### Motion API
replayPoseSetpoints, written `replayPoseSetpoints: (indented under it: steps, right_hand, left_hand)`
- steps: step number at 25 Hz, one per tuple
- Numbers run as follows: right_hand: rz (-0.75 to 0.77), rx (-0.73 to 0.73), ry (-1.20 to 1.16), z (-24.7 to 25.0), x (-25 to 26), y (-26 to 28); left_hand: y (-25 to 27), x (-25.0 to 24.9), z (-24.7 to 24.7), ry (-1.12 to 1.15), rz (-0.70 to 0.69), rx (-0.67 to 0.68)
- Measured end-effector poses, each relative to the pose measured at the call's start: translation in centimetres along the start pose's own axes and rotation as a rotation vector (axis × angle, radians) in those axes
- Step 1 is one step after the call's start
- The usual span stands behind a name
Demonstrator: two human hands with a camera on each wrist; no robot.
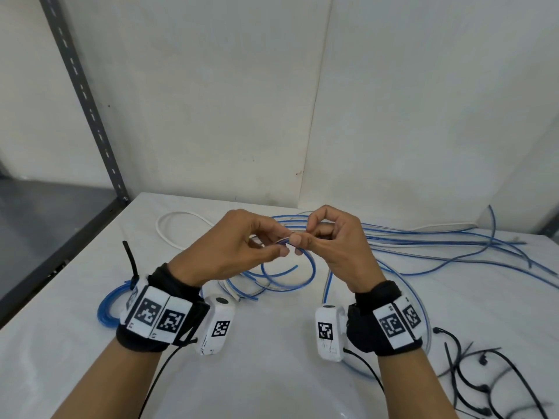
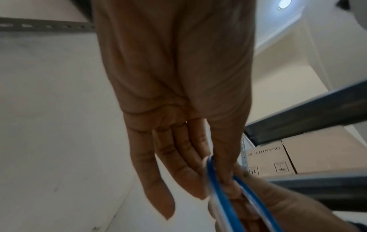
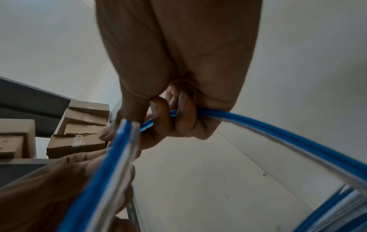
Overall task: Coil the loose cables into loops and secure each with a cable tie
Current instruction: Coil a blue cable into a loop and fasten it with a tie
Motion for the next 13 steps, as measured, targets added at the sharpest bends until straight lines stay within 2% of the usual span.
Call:
replayPoseSetpoints:
  steps: [5,10,13]
  right_hand:
    - [0.068,0.035,0.111,-0.4,1.0,0.2]
    - [0.266,-0.187,0.237,-0.8,1.2,0.2]
    - [0.218,-0.121,0.229,-1.3,0.9,0.2]
  left_hand:
    - [0.0,0.0,0.4,-0.005,0.02,-0.114]
    - [0.1,0.1,1.2,0.039,0.075,-0.309]
    - [-0.1,0.8,1.5,0.187,0.154,-0.39]
Point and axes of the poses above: each hand's wrist, its own y-axis away from the middle knuckle, its own z-axis out of the back of the hand, x = y × z, the point moved 4 cm from there along -y, towards the middle knuckle, and after that the axes turned 14 degrees about -y, right-handed, at the moved point
